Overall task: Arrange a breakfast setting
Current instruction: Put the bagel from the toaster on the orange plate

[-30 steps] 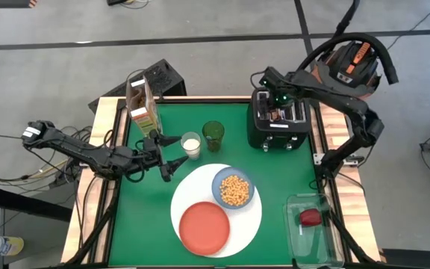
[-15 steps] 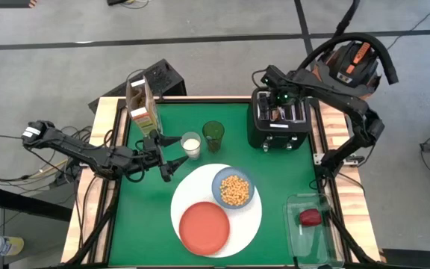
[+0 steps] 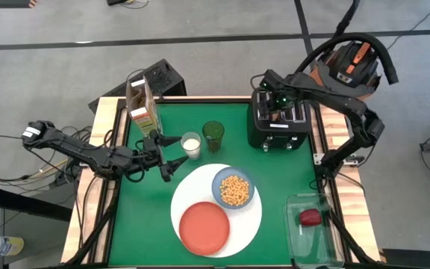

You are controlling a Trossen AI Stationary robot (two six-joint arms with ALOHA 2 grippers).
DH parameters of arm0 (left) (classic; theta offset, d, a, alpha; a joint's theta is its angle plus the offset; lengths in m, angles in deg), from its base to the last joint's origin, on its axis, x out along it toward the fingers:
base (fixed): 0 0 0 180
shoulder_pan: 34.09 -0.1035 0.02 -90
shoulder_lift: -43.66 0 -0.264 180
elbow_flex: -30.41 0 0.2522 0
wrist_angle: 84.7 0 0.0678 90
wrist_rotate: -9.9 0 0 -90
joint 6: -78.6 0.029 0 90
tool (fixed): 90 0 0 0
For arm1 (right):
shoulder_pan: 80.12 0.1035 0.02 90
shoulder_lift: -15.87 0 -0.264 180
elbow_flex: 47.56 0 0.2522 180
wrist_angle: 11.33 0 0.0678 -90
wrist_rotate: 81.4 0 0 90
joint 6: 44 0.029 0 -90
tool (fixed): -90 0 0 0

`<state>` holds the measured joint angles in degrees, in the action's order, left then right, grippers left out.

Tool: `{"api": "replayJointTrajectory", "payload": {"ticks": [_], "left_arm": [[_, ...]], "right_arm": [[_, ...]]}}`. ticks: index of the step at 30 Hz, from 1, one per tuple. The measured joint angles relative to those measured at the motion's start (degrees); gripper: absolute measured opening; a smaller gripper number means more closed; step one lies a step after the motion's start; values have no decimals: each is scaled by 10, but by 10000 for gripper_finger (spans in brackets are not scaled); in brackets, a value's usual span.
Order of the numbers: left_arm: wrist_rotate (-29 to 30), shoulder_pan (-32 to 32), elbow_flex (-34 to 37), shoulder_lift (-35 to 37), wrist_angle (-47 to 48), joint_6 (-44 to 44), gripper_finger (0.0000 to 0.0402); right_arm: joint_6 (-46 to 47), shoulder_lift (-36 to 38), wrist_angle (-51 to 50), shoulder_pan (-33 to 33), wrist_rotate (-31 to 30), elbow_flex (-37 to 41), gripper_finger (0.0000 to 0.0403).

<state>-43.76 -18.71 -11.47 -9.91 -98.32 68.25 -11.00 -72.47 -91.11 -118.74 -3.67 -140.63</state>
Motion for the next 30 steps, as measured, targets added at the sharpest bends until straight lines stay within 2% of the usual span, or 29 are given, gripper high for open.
{"api": "replayJointTrajectory", "payload": {"ticks": [9,30], "left_arm": [[0,0,0,0,0,-2,378],[0,0,0,0,1,-5,378]], "right_arm": [[1,0,6,15,1,0,124],[2,-1,1,25,-12,0,101]]}}
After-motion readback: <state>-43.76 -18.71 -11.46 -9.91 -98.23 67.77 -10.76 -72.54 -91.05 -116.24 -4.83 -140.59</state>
